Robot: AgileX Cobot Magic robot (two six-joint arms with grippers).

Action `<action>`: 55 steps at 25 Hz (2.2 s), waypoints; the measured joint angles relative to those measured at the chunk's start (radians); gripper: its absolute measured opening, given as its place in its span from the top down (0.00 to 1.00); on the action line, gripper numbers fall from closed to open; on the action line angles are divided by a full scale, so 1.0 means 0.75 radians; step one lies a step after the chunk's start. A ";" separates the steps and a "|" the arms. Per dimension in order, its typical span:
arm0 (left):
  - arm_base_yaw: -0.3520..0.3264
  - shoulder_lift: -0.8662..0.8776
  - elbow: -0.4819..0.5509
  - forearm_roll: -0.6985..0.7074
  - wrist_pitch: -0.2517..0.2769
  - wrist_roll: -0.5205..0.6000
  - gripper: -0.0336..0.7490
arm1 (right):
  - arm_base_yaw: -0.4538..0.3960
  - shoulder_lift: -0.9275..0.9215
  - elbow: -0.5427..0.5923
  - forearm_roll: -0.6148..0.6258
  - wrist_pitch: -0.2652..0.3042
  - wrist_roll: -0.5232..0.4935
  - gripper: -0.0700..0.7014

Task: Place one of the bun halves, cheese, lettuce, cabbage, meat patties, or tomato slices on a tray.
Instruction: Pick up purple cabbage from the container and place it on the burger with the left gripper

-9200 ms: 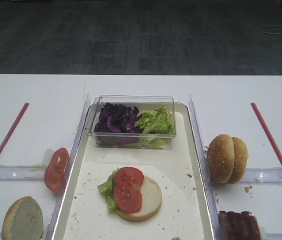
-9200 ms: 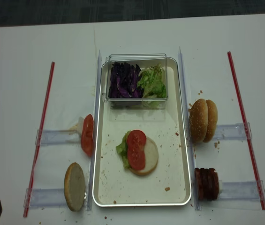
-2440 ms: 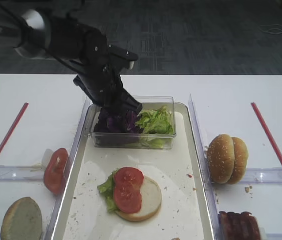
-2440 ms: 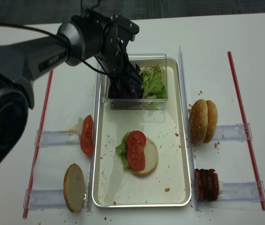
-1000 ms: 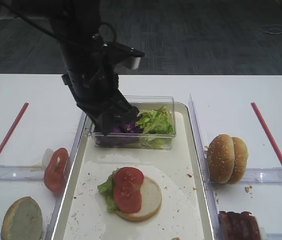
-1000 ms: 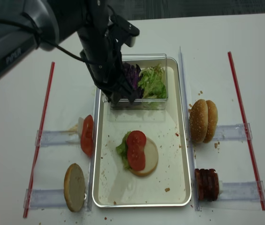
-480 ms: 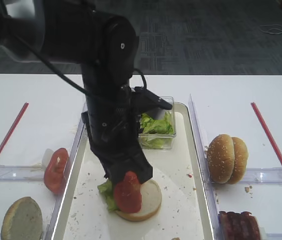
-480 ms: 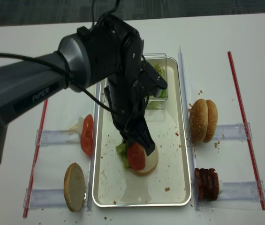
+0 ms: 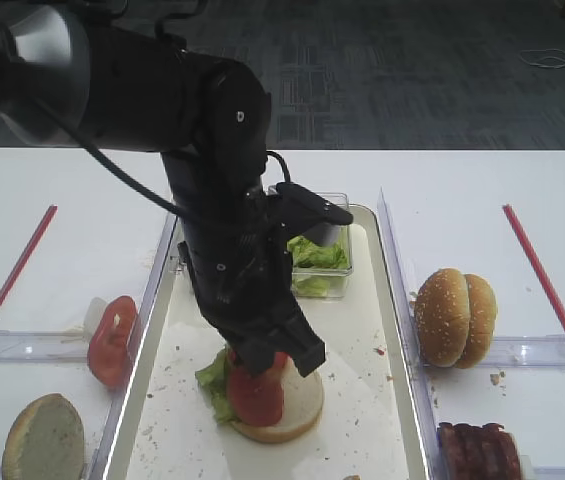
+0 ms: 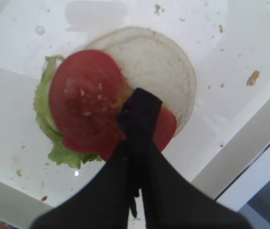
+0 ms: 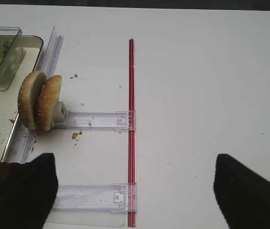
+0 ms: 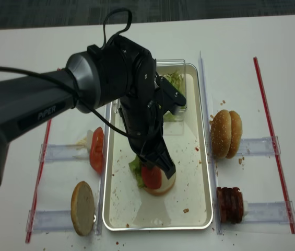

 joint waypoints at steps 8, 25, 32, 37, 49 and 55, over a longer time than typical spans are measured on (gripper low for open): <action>0.000 0.000 0.007 -0.017 -0.014 0.013 0.90 | 0.000 0.000 0.000 0.000 0.000 0.000 0.02; 0.000 0.000 0.007 -0.028 -0.029 0.013 0.90 | 0.000 0.000 0.000 0.000 0.000 -0.002 0.02; 0.000 0.000 0.007 -0.036 -0.037 0.013 0.76 | 0.000 0.000 0.000 0.000 0.000 -0.002 0.02; 0.000 0.000 0.007 -0.007 -0.037 -0.012 0.54 | 0.000 0.000 0.000 0.000 0.000 -0.002 0.02; 0.000 0.000 0.007 -0.004 -0.054 -0.017 0.45 | 0.000 0.000 0.000 0.000 0.000 -0.002 0.02; 0.000 0.000 0.007 0.013 -0.068 -0.034 0.45 | 0.000 0.000 0.000 0.000 0.000 -0.002 0.02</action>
